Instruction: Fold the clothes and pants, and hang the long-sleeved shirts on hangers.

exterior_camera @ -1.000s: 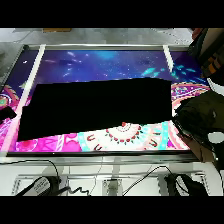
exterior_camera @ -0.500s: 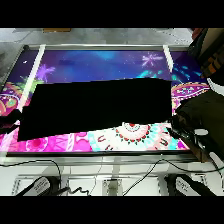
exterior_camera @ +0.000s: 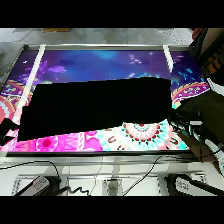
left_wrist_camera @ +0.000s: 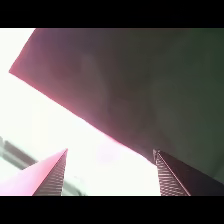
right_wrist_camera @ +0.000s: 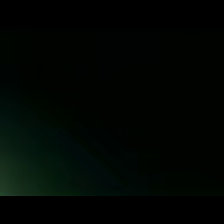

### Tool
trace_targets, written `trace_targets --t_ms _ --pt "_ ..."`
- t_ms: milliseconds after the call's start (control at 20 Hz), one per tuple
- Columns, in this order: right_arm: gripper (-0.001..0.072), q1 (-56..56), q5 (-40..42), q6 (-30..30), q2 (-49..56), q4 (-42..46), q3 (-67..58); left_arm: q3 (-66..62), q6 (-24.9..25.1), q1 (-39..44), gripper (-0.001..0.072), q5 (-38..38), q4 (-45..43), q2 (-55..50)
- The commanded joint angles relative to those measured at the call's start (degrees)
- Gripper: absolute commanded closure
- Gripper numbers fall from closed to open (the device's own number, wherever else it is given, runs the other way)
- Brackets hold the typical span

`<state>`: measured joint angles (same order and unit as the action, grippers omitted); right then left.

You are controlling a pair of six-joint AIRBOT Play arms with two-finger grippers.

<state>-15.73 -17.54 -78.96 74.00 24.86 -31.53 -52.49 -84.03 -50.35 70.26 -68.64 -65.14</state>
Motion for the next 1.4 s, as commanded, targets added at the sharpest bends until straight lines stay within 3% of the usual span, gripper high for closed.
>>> trace_targets --t_ms 0,200,500,550,650,950,1000,1050,1100,1150,1350 --pt "0.0694 0.17 -0.02 0.61 0.76 -0.37 -2.56 2.01 0.92 -2.14 0.0121 1.51 -0.55 0.02" --pt "0.0695 0.17 -1.97 0.59 0.63 -0.46 -3.34 8.57 0.87 -2.45 0.0121 -1.97 -4.11 0.02" --pt "0.0695 0.17 -3.87 0.72 0.07 1.42 -3.34 18.05 1.81 -2.47 0.0123 -20.39 4.2 -0.07" --pt "0.0695 0.17 -3.78 0.7 -0.66 3.43 -3.34 18.16 3.89 -2.47 0.0132 -22.14 6.36 -0.48" --pt "0.0695 0.17 -3.76 0.7 -2.43 7.93 -3.34 18.16 7.08 -2.47 0.027 -24.61 10.99 -1.92" --pt "0.0695 0.17 -4.09 0.66 -7.52 11.26 -3.34 17.99 8.66 1.95 0.0275 -34.12 15.39 -8.09" --pt "0.0695 0.17 -4.15 0.66 -8.15 11.39 -3.34 17.97 8.66 3.15 0.0315 -36.22 15.37 -8.46" --pt "0.0695 0.17 -4.37 0.66 -8.85 11.65 -3.34 17.92 8.63 4.15 0.0449 -37.62 15.41 -8.35" --pt "0.0695 0.17 -4.68 0.66 -9.73 12.37 -3.34 17.46 8.66 4.9 0.0643 -38.03 15.32 -8.09" --pt "0.0696 0.17 -5.57 0.66 -10.97 13.9 -3.34 16.28 8.68 5.03 0.0689 -37.73 15.37 -7.69" --pt "0.0697 0.11 -13.38 -2.86 -18.25 25.05 -3.34 10.08 8.66 4.28 0.0689 -34.64 8.35 -2.05"
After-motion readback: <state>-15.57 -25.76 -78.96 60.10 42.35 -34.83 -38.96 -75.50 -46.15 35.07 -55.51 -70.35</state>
